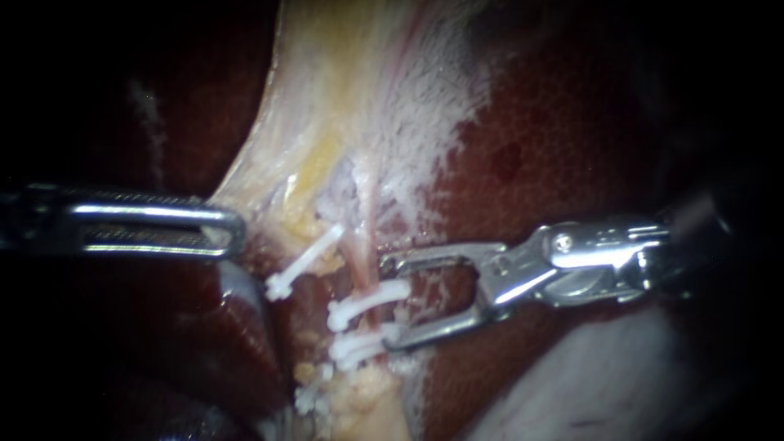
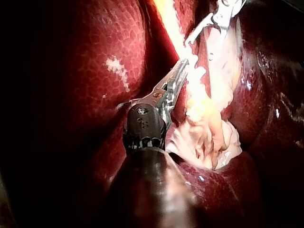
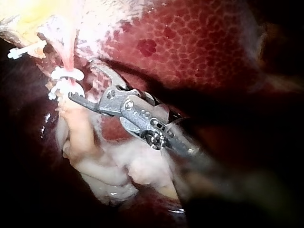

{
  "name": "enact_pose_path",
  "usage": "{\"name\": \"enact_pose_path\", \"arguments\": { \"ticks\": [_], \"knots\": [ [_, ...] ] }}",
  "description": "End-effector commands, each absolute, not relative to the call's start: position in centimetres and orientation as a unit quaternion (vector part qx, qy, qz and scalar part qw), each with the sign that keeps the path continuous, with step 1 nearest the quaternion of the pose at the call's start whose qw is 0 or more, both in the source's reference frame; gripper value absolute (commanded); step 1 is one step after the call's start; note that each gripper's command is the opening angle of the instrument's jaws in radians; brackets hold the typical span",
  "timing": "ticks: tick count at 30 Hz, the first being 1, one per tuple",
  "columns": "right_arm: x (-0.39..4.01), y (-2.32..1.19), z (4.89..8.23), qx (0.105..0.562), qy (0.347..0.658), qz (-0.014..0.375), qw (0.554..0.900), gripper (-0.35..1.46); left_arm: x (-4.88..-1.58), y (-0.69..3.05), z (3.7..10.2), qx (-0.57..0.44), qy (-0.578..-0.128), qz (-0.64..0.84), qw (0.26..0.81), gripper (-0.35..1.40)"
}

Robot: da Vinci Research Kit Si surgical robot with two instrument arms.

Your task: Going back third clip right tube

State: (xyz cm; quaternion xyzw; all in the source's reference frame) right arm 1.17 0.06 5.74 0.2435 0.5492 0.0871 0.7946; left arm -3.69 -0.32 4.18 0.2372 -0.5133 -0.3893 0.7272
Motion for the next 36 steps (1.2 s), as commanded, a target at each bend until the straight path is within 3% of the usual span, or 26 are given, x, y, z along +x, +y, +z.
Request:
{"name": "enact_pose_path", "arguments": {
  "ticks": [1, 25, 36],
  "knots": [
    [1.12, 0.08, 5.71, 0.239, 0.550, 0.086, 0.796, 0.60, -3.69, -0.32, 4.19, 0.238, -0.513, -0.389, 0.727, -0.35],
    [0.79, 0.12, 5.56, 0.227, 0.554, 0.074, 0.797, 0.60, -3.58, -0.25, 4.63, 0.233, -0.514, -0.386, 0.729, -0.35],
    [0.78, 0.09, 5.54, 0.227, 0.555, 0.073, 0.797, 0.60, -3.70, -0.43, 4.99, 0.232, -0.504, -0.390, 0.735, -0.35]
  ]
}}
